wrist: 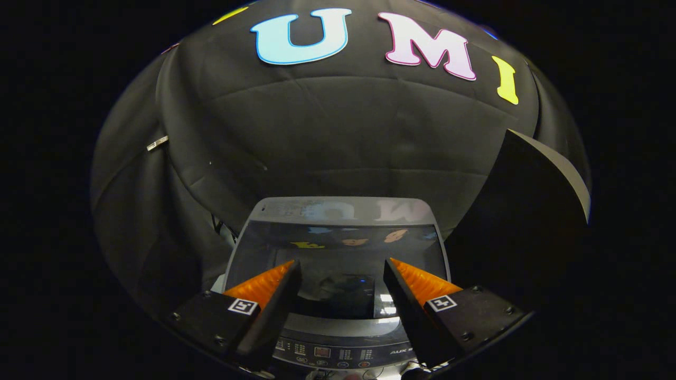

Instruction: Put the clothes into the washing machine and then close the washing machine lid.

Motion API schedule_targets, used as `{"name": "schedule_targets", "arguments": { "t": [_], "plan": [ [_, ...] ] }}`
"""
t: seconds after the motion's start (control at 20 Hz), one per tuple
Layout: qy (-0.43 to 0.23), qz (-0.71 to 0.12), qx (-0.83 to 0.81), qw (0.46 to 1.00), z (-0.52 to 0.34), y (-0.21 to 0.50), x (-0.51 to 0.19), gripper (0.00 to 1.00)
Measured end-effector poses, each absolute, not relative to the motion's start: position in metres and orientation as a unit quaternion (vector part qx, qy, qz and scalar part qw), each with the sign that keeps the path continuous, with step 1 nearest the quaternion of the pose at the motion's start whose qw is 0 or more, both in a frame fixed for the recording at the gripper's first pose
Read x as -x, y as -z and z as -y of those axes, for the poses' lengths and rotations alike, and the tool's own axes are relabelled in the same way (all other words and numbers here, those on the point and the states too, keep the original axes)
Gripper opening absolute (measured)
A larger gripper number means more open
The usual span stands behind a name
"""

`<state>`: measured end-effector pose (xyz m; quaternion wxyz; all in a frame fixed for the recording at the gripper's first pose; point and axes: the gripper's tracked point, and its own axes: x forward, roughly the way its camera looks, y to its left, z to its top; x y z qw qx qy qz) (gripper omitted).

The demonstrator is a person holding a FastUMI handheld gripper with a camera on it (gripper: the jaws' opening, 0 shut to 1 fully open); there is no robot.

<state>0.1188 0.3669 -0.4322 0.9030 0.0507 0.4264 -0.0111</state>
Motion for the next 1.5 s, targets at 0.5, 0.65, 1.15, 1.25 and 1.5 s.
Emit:
{"name": "schedule_targets", "arguments": {
  "t": [0.5, 0.65, 1.15, 1.25, 1.5],
  "plan": [
    [-0.012, -0.387, -0.042, 0.921, -0.368, 0.375, -0.13, 1.0],
    [-0.013, -0.36, -0.048, 0.932, -0.359, 0.333, -0.134, 1.0],
    [0.0, -0.217, -0.073, 0.974, -0.269, 0.149, -0.106, 1.0],
    [0.003, -0.189, -0.069, 0.98, -0.237, 0.115, -0.094, 0.99],
    [0.024, -0.121, -0.05, 0.991, -0.138, 0.043, -0.069, 0.99]
  ]
}}
